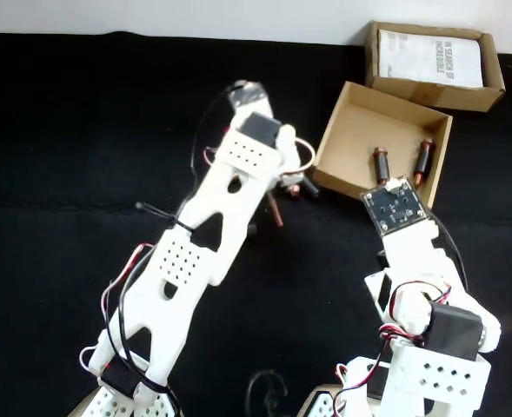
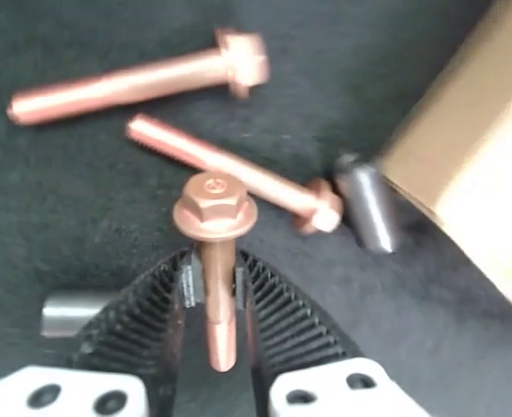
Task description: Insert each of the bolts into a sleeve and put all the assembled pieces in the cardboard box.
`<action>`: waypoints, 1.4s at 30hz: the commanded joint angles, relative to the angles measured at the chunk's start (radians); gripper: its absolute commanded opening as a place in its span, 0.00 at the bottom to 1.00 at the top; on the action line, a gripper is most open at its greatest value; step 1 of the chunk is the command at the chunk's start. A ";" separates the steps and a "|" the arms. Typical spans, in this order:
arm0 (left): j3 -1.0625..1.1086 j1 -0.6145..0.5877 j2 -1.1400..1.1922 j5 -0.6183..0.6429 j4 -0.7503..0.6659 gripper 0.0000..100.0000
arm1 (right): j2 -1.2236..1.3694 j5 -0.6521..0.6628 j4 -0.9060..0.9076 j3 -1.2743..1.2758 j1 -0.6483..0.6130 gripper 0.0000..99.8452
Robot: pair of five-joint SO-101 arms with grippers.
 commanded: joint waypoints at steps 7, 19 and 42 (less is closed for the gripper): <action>-0.039 0.007 -0.246 -0.315 0.011 0.01 | -0.001 0.163 -0.015 -0.038 -0.059 0.01; -0.038 0.114 -0.487 -0.482 0.011 0.01 | -0.001 0.173 -0.176 0.134 -0.094 0.01; 0.952 0.150 -1.360 -0.609 0.003 0.01 | -0.002 -0.597 -0.978 0.297 -0.148 0.01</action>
